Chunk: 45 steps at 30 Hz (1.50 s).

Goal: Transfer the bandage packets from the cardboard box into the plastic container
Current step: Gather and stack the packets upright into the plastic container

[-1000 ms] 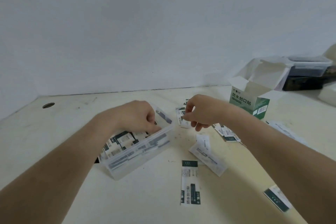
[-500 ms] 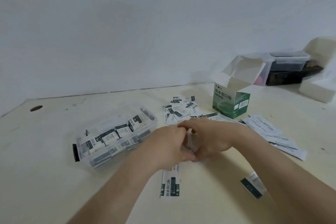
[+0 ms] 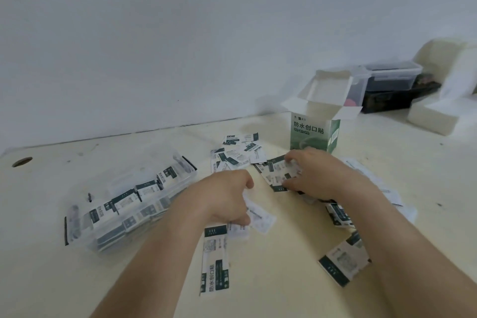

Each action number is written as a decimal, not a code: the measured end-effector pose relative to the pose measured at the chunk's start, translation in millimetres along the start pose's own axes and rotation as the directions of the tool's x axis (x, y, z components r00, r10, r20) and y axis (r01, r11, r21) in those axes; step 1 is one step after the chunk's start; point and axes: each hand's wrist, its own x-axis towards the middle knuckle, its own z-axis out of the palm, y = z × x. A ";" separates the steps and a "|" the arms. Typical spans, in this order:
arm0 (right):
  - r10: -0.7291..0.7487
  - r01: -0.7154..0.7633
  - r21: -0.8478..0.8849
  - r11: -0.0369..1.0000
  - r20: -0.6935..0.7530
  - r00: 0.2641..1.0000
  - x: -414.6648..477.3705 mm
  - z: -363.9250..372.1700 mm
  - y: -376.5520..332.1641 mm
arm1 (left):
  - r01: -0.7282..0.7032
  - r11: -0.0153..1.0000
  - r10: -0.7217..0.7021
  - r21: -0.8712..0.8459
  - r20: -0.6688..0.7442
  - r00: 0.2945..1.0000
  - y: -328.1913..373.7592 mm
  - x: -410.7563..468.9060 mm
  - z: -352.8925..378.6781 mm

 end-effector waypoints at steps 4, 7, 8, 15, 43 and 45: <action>-0.022 0.030 0.162 0.986 -0.049 0.999 2.3 2.9 -4.6 | -0.046 0.997 0.051 0.065 -0.066 0.997 -1.5 -1.5 5.0; -0.048 0.060 0.181 0.982 -0.070 0.996 2.7 9.3 -14.3 | -0.090 0.995 0.094 0.045 -0.104 0.990 -1.8 -4.0 7.5; -0.036 0.050 0.162 0.985 -0.087 0.996 3.0 12.4 -18.6 | -0.093 0.995 0.097 0.046 -0.102 0.990 -1.3 -4.9 7.7; 0.011 -0.009 0.014 1.000 -0.198 0.980 4.4 32.7 -46.1 | -0.057 0.994 0.070 0.096 -0.139 0.988 -4.0 -12.1 6.6; -0.015 -0.065 0.731 0.679 0.102 0.995 -9.6 -8.9 -27.6 | -0.140 0.988 0.127 -0.062 -0.177 0.976 2.3 -20.8 2.1; -0.015 -0.053 0.709 0.704 0.090 0.996 -15.4 -13.9 -30.7 | -0.179 0.978 0.140 -0.111 -0.291 0.946 1.6 -23.8 -4.3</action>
